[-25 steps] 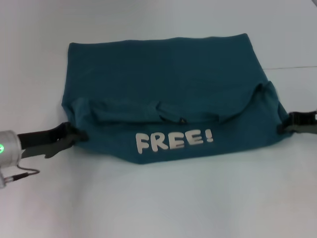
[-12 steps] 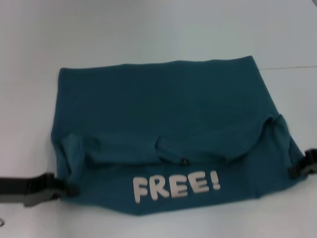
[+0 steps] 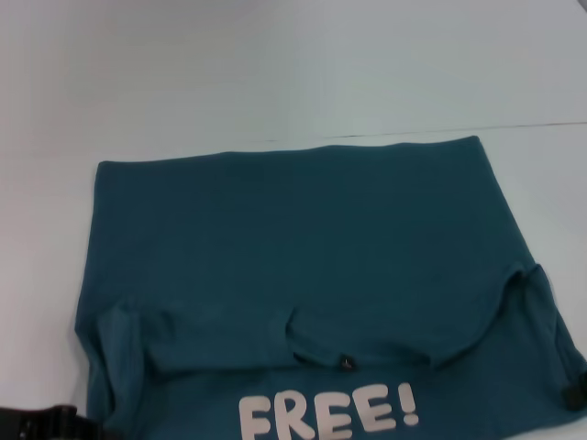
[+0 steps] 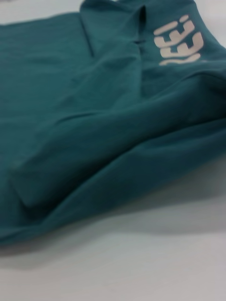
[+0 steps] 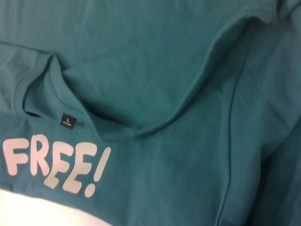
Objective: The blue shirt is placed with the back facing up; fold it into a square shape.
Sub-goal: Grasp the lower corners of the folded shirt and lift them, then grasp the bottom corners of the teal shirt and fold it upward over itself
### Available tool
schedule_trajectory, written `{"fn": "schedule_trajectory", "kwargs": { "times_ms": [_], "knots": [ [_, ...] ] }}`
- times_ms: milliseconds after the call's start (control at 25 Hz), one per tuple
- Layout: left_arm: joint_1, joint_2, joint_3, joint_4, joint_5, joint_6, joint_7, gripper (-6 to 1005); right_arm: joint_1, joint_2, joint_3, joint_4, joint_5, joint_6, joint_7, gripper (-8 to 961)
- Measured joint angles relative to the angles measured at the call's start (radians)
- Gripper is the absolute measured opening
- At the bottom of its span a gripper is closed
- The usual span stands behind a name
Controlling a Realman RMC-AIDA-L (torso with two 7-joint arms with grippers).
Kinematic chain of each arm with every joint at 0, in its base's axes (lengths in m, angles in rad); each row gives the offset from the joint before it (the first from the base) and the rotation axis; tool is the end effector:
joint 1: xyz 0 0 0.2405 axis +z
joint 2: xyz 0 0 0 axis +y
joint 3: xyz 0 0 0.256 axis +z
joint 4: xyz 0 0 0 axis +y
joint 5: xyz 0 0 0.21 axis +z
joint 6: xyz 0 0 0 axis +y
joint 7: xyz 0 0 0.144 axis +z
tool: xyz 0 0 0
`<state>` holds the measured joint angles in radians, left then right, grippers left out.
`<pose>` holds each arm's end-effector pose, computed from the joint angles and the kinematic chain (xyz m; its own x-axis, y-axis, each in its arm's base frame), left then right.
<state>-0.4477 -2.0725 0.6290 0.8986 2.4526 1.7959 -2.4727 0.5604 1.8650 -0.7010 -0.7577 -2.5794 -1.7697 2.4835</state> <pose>-0.3097 0.2756 0.0281 0.0680 0.9924 0.1027 0.9944 -0.0758 0.0740 0.3326 0.3055 0.0856 0.0950 -0.9955 0.0029 -0.9817 -0.0941 -0.1657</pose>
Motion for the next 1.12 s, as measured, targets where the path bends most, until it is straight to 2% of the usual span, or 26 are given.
{"fn": "schedule_trajectory", "kwargs": {
  "times_ms": [160, 320, 480, 640, 760, 960, 1120],
  "knots": [
    [0.007, -0.001, -0.009, 0.001, 0.029, 0.026, 0.001, 72, -0.018, 0.005, -0.004, 0.005, -0.004, -0.026, -0.024, 39],
    [0.012, -0.001, -0.017, 0.003, 0.050, 0.068, 0.013, 77, -0.027, 0.001, 0.001, 0.007, -0.004, -0.039, -0.033, 38],
    [0.009, 0.002, -0.030, 0.005, 0.063, 0.103, 0.034, 81, -0.028, -0.001, 0.045, 0.004, 0.001, -0.088, -0.075, 37],
    [-0.021, 0.020, -0.091, 0.005, 0.060, 0.130, 0.041, 85, -0.005, -0.006, 0.127, -0.002, 0.004, -0.131, -0.120, 38],
    [-0.060, 0.043, -0.137, 0.000, 0.060, 0.137, 0.030, 88, 0.014, -0.017, 0.176, -0.004, 0.017, -0.133, -0.123, 39],
    [-0.128, 0.067, -0.165, -0.018, 0.056, 0.116, -0.038, 94, 0.054, -0.039, 0.263, -0.005, 0.076, -0.121, -0.105, 38],
    [-0.185, 0.077, -0.175, -0.021, 0.050, 0.105, -0.088, 98, 0.076, -0.056, 0.316, -0.006, 0.119, -0.076, -0.077, 37]
  ]
}}
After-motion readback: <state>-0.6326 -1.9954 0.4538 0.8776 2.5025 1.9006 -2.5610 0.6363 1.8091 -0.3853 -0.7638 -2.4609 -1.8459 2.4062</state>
